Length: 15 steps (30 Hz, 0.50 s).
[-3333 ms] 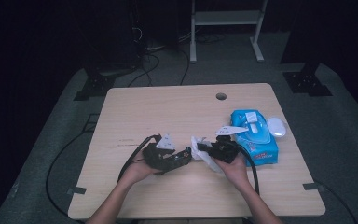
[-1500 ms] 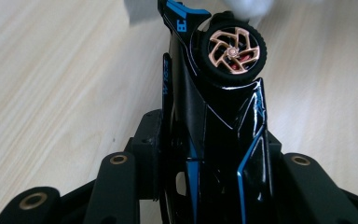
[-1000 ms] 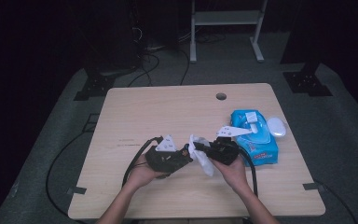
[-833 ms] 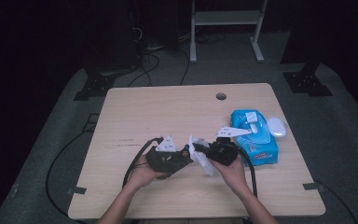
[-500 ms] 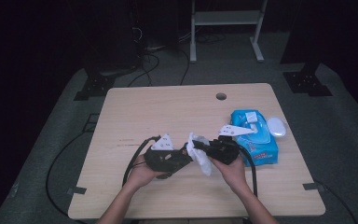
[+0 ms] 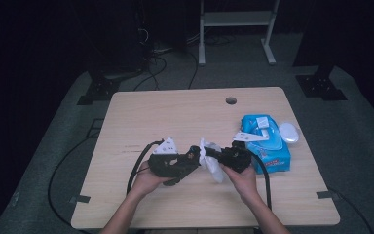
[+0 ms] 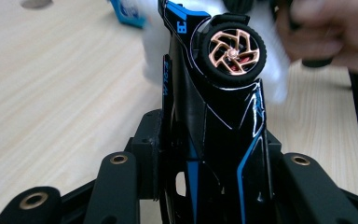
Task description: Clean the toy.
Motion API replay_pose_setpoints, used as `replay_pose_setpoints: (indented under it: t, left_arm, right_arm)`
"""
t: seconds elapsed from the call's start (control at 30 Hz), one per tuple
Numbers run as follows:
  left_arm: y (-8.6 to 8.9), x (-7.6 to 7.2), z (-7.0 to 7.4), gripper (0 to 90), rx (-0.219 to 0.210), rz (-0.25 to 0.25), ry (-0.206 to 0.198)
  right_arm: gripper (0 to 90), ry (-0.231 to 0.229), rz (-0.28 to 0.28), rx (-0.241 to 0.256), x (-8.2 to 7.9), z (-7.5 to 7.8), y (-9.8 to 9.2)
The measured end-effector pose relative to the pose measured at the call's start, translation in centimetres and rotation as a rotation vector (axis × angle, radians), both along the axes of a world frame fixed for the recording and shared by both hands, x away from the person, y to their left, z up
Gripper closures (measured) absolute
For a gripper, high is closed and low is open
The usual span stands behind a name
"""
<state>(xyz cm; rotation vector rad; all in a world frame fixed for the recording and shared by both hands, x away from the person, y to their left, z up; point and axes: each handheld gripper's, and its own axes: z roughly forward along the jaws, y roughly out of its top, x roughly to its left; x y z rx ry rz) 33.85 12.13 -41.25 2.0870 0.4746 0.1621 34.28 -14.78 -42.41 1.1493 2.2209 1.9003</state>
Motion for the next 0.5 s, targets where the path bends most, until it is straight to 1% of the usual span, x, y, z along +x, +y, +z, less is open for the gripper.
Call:
replay_pose_setpoints:
  t: [0.07,0.1,0.13,0.17,0.2,0.23,0.3,0.33,0.4,0.47,0.5]
  left_arm:
    - [0.3,0.1,0.1,56.5,-0.003,0.000,0.004]
    - [0.2,0.1,0.0,56.5,-0.002,0.000,0.004]
    - [0.2,0.1,0.0,56.5,0.002,0.000,0.003]
    - [0.1,0.1,-0.2,56.5,0.008,-0.004,0.007]
    - [0.0,0.1,-0.3,56.6,0.009,-0.005,0.008]
    - [0.0,0.1,-0.3,56.5,0.007,-0.006,0.007]
    - [0.1,0.1,0.0,56.5,-0.015,-0.011,0.009]
    - [0.2,0.1,0.1,56.5,-0.021,-0.009,0.010]
    - [0.4,0.1,0.3,56.5,-0.015,-0.004,0.002]
    - [0.5,0.1,0.2,56.5,-0.024,-0.002,0.007]
    - [0.5,0.1,0.1,56.5,-0.025,-0.003,0.009]
  right_arm:
    - [87.5,0.031,-0.006,-0.012,0.2,-1.0,-0.1]
    - [87.5,0.051,-0.004,-0.005,0.3,-1.2,-0.1]
    - [87.5,0.053,-0.003,0.003,0.3,-1.2,-0.1]
    - [87.6,0.044,-0.003,0.012,0.3,-1.0,-0.1]
    - [87.6,0.033,-0.001,0.038,0.2,-0.5,-0.1]
    - [87.5,0.029,0.002,0.045,0.1,-0.2,-0.1]
    - [87.6,0.007,0.001,0.038,0.0,0.2,0.0]
    - [87.6,0.013,0.001,0.040,0.1,0.0,0.0]
    - [87.6,0.031,-0.004,0.032,0.1,-0.6,-0.1]
    - [87.5,0.054,-0.003,0.008,0.3,-1.2,0.0]
    - [87.5,0.056,-0.002,0.002,0.3,-1.3,0.0]
